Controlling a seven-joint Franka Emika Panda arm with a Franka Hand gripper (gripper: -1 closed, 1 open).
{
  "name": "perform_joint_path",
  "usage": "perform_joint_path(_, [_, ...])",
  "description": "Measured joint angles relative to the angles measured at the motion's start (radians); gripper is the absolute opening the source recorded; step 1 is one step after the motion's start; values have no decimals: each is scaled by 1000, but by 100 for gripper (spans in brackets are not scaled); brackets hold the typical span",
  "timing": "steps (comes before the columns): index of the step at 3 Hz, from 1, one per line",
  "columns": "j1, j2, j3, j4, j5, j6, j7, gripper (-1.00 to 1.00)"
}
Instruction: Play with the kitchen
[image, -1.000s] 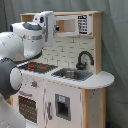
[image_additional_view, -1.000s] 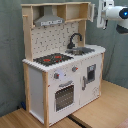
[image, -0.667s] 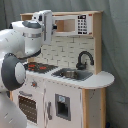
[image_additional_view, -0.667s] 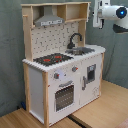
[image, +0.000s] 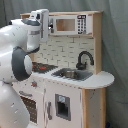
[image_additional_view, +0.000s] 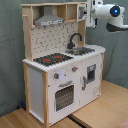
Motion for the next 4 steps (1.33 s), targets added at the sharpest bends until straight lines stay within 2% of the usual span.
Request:
perform_joint_path(2, [-4, 152, -2, 129, -1, 0, -68, -100])
perform_joint_path(4, [-12, 283, 10, 272, -1, 0, -135, -100])
